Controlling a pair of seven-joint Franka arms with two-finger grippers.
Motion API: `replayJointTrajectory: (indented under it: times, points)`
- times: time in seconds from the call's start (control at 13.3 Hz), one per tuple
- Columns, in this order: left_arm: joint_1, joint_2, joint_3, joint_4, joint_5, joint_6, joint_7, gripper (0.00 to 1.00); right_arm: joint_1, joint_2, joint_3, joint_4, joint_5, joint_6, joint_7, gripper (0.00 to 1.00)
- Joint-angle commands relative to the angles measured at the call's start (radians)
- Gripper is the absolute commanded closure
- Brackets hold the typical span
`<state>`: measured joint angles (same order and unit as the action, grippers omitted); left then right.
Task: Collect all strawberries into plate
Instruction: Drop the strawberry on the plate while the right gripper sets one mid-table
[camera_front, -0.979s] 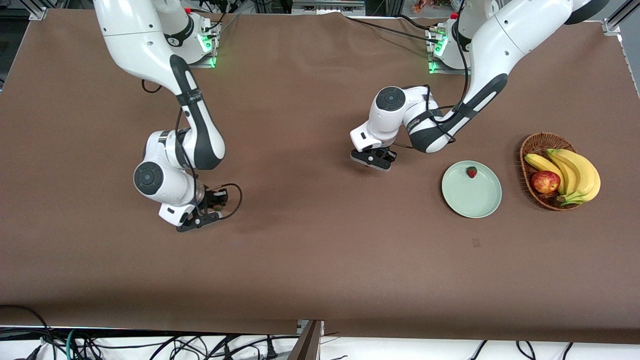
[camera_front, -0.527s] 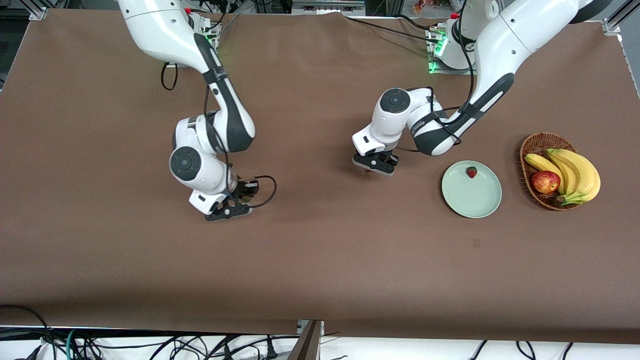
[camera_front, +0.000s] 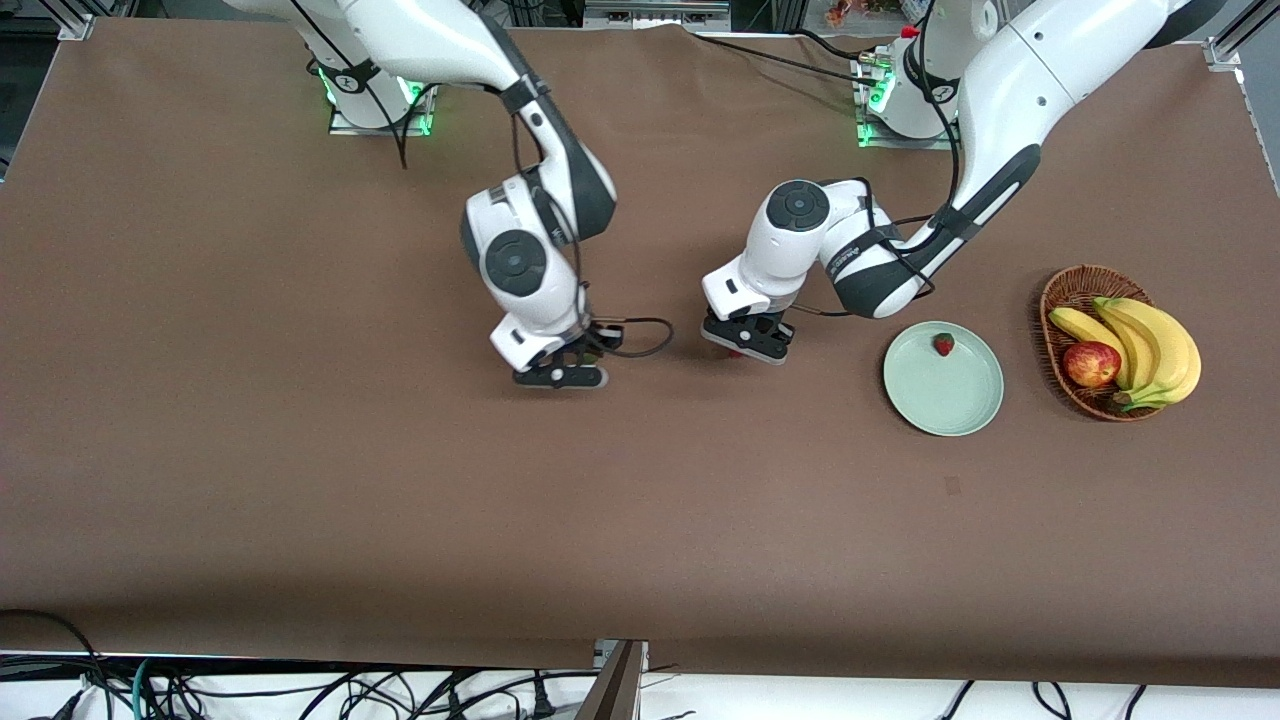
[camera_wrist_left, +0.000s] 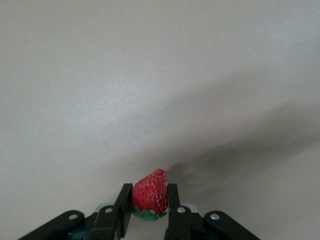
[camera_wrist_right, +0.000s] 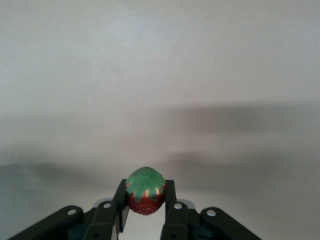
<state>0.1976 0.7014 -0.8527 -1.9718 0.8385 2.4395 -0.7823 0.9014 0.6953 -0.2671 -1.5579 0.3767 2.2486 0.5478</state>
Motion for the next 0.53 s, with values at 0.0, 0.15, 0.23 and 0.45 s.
replayJointTrajectory:
  times: [0.0, 0.15, 0.23, 0.45]
  points:
    - [-0.033, 0.032, 0.001, 0.105, -0.073, -0.138, 0.128, 0.88, 0.034, 0.067, -0.011, 0.071, 0.011, 0.035, 0.107, 0.87]
    - [0.009, 0.020, -0.003, 0.123, -0.156, -0.186, 0.342, 0.88, 0.044, 0.072, -0.012, 0.071, 0.004, 0.057, 0.101, 0.87]
    - [0.055, 0.015, -0.009, 0.123, -0.185, -0.189, 0.442, 0.88, 0.037, 0.066, -0.014, 0.071, 0.001, 0.057, 0.095, 0.87]
    - [0.196, 0.009, -0.101, 0.125, -0.207, -0.264, 0.621, 0.87, 0.036, 0.066, -0.015, 0.071, 0.002, 0.057, 0.093, 0.87]
